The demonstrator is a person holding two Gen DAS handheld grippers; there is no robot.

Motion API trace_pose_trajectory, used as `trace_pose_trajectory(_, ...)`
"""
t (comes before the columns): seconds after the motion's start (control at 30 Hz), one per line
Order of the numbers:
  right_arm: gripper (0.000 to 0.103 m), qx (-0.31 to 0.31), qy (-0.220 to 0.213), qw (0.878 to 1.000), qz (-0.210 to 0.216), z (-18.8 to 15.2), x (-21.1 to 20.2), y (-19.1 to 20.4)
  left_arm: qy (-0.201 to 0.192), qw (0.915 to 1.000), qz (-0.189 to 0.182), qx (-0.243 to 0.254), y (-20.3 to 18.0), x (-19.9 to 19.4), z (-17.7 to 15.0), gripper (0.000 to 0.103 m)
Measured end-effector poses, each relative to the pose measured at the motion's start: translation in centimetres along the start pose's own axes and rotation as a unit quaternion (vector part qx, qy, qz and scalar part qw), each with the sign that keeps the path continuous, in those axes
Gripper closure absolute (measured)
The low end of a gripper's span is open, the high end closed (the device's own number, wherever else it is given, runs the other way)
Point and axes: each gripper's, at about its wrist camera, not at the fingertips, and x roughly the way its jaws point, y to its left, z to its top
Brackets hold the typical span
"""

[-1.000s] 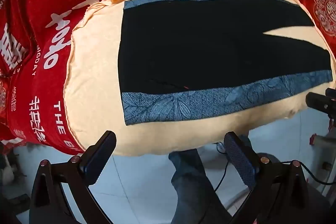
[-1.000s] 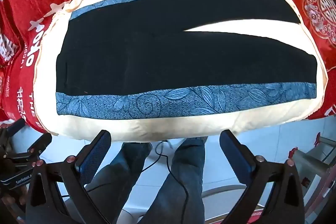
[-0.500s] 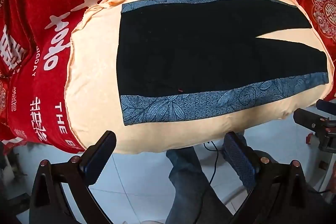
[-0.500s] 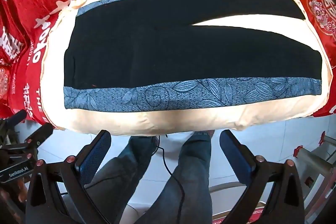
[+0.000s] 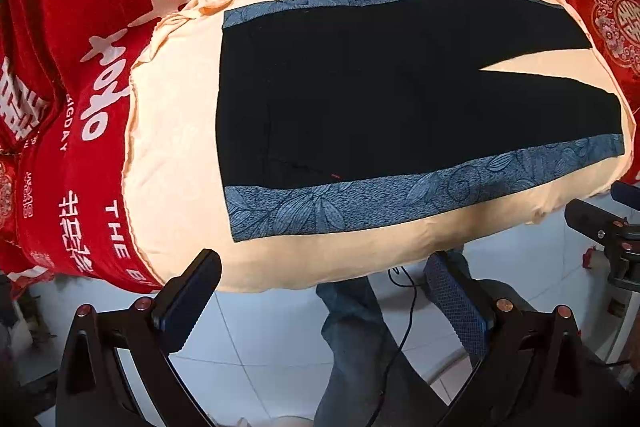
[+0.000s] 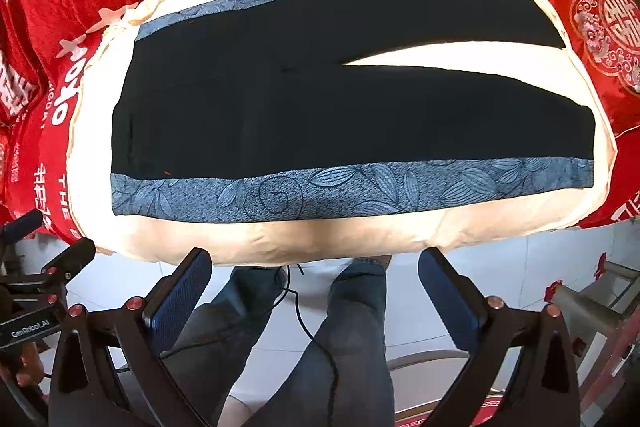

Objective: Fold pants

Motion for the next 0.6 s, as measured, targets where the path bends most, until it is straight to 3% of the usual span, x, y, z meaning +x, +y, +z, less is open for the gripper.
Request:
trace_pose_trajectory(0.37,0.000,-0.012,-0.005,1.000,-0.005,0.40,-0.73,0.05,-0.011,0.9999,-0.011,-0.002,-0.53,-0.64,0.66,0.000)
trace_pose_trajectory(0.6,0.000,-0.013,-0.007,1.000,-0.007,0.49,-0.90,-0.18,-0.018,0.9998,0.001,-0.002,-0.79,-0.96,0.94,0.000)
